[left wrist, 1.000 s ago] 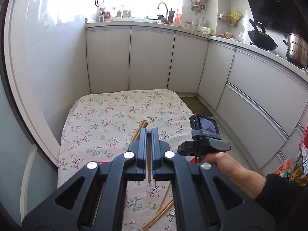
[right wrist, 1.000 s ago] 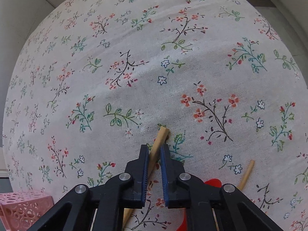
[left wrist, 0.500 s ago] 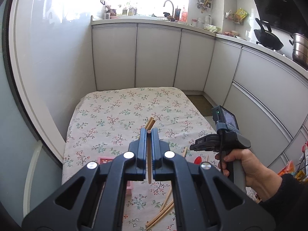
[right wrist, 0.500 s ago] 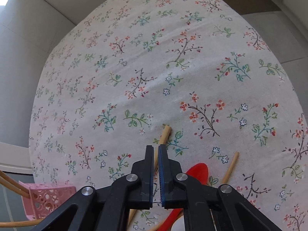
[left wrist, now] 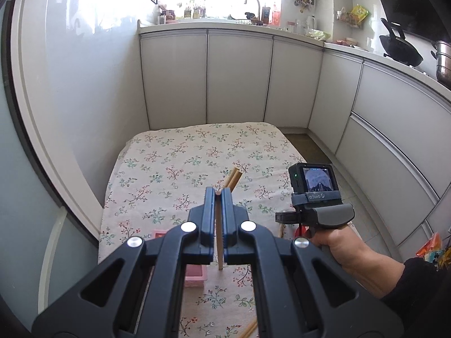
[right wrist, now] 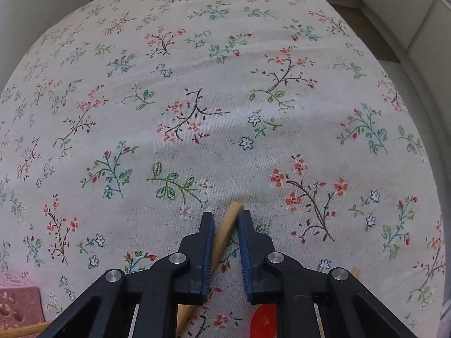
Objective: Organize utensils
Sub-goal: 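Lift the chopstick with the left tool while the right tool grasps another chopstick, then carry both chopsticks to the pink basket and open both tools to drop them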
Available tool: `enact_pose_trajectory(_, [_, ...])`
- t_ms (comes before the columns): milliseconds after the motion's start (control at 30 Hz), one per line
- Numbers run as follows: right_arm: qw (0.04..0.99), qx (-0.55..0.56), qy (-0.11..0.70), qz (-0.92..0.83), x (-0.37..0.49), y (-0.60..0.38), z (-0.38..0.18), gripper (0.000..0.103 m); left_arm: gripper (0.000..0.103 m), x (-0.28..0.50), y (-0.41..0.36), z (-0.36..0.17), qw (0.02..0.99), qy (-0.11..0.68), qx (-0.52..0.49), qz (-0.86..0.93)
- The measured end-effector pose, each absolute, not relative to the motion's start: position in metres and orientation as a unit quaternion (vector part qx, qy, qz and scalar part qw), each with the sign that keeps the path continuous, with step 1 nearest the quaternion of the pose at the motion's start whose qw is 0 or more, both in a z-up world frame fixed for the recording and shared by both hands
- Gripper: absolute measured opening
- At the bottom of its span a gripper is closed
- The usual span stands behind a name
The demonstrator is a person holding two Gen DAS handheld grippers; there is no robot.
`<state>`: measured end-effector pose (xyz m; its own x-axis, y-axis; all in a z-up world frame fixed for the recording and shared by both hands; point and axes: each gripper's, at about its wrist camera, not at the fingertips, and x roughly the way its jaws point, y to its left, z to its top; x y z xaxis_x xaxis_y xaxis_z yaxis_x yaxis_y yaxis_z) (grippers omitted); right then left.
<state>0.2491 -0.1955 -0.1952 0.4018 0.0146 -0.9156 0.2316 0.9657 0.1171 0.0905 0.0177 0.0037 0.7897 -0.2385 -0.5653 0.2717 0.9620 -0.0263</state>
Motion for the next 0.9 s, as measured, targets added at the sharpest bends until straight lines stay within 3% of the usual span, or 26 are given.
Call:
enact_pose_trajectory(133, [0.838,0.141,0.524,-0.049,0.239,-0.206,-0.181,0.009,0.005,0.091,0.017,0.004,0.945,0.295,0.028,-0.135])
enact_pose_trajectory(900, [0.95,0.144,0.268,0.07,0.092,-0.195,0.026,0.007,0.005,0.065,0.033,0.04,0.963,0.236,0.003,-0.131])
